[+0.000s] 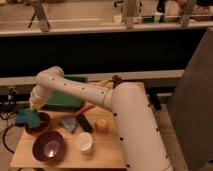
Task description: Wipe red bowl with sponge
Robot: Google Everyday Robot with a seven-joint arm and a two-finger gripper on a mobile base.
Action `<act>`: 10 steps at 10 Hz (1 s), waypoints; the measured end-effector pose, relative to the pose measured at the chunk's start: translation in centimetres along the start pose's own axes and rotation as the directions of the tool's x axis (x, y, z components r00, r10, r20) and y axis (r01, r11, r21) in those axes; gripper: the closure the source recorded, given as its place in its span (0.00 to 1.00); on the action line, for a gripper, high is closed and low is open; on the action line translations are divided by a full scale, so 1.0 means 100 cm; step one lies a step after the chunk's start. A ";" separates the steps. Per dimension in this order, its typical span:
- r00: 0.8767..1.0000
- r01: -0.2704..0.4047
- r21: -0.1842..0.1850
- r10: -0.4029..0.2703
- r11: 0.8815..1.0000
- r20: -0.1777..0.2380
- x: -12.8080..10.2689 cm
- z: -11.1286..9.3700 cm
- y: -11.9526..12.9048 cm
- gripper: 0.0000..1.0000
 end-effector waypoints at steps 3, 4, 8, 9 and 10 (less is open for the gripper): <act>1.000 0.026 0.033 -0.026 0.999 0.013 -0.012 0.001 -0.017 1.00; 0.999 0.030 0.039 -0.031 0.999 0.015 -0.016 -0.001 -0.020 1.00; 1.000 0.020 0.036 -0.019 0.999 -0.003 -0.038 -0.018 -0.012 1.00; 1.000 0.019 0.028 -0.019 0.999 -0.018 -0.042 -0.023 -0.005 1.00; 0.999 0.020 0.018 -0.019 1.000 -0.044 -0.046 -0.032 0.005 1.00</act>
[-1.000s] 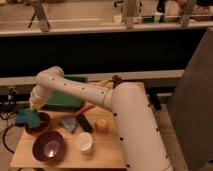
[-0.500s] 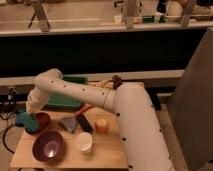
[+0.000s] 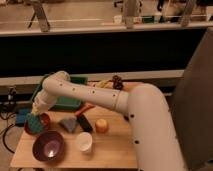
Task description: Wipe red bowl with sponge
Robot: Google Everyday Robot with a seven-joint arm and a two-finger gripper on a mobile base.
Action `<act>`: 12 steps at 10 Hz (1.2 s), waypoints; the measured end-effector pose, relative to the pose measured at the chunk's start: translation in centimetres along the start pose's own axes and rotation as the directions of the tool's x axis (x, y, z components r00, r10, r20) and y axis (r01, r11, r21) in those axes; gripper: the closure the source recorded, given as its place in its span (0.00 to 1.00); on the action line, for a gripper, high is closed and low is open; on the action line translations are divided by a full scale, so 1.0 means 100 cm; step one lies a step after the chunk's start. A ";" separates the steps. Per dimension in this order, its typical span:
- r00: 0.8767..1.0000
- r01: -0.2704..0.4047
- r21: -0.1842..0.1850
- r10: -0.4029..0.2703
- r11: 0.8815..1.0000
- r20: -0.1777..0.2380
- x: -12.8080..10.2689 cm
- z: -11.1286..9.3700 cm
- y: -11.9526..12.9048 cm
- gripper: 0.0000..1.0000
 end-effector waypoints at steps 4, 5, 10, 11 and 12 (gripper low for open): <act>0.997 0.007 -0.044 -0.010 0.999 -0.071 0.004 -0.020 0.018 1.00; 0.997 0.017 -0.053 -0.021 0.998 -0.078 0.011 -0.019 0.021 1.00; 0.994 0.069 -0.057 -0.074 0.996 -0.079 0.040 0.005 0.020 1.00; 0.993 0.083 -0.054 -0.087 0.995 -0.077 0.045 0.010 0.016 1.00; 0.993 0.093 -0.049 -0.097 0.994 -0.075 0.047 0.013 0.014 1.00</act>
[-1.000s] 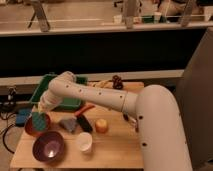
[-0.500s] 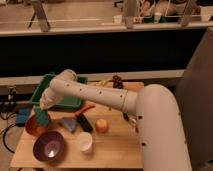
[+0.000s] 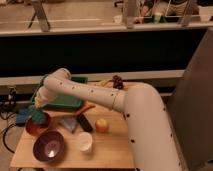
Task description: Wipe red bowl with sponge
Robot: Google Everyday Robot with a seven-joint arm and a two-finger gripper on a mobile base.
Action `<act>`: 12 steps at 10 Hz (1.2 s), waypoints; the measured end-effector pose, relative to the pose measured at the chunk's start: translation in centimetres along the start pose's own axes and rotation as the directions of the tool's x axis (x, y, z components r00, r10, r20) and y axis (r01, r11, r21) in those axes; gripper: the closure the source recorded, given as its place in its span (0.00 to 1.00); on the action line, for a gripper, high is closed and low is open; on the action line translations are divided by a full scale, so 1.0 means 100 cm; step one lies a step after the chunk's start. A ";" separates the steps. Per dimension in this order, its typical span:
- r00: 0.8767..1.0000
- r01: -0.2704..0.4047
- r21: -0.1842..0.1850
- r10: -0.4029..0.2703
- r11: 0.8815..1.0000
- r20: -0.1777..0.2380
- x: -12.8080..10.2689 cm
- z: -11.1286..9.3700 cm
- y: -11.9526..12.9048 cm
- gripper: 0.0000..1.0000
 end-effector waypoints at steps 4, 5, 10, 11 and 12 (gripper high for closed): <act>1.000 0.023 0.039 -0.024 0.999 0.019 -0.003 0.010 -0.014 1.00; 0.999 0.025 0.052 -0.026 0.998 0.024 -0.005 0.012 -0.017 1.00; 0.997 0.060 0.113 -0.066 0.992 0.048 -0.028 0.003 -0.042 1.00; 0.996 0.065 0.111 -0.071 0.992 0.050 -0.033 -0.002 -0.042 1.00; 0.996 0.068 0.108 -0.073 0.992 0.049 -0.037 -0.007 -0.041 1.00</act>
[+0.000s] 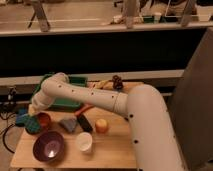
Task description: Wipe red bowl with sponge
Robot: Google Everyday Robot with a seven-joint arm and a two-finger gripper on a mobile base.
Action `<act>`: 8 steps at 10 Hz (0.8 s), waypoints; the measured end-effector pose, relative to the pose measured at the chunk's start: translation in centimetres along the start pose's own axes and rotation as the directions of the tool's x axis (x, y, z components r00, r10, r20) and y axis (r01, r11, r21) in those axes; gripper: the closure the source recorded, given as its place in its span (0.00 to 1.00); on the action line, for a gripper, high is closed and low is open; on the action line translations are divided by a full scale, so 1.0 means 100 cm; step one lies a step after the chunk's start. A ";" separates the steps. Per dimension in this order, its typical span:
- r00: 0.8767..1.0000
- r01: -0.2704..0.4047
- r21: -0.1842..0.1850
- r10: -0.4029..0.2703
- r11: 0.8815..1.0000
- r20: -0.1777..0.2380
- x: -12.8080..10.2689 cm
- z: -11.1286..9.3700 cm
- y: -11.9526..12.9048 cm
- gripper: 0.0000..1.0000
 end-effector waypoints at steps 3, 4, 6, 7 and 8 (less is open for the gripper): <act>0.999 -0.023 -0.032 0.023 0.999 -0.027 -0.014 -0.026 0.016 1.00; 0.999 -0.030 -0.049 0.028 0.998 -0.037 -0.013 -0.031 0.023 1.00; 0.998 -0.038 -0.074 0.034 0.997 -0.048 -0.003 -0.034 0.036 1.00; 0.998 -0.033 -0.085 0.029 0.996 -0.048 0.006 -0.030 0.043 1.00; 0.999 -0.030 -0.091 0.026 0.995 -0.048 0.014 -0.026 0.049 1.00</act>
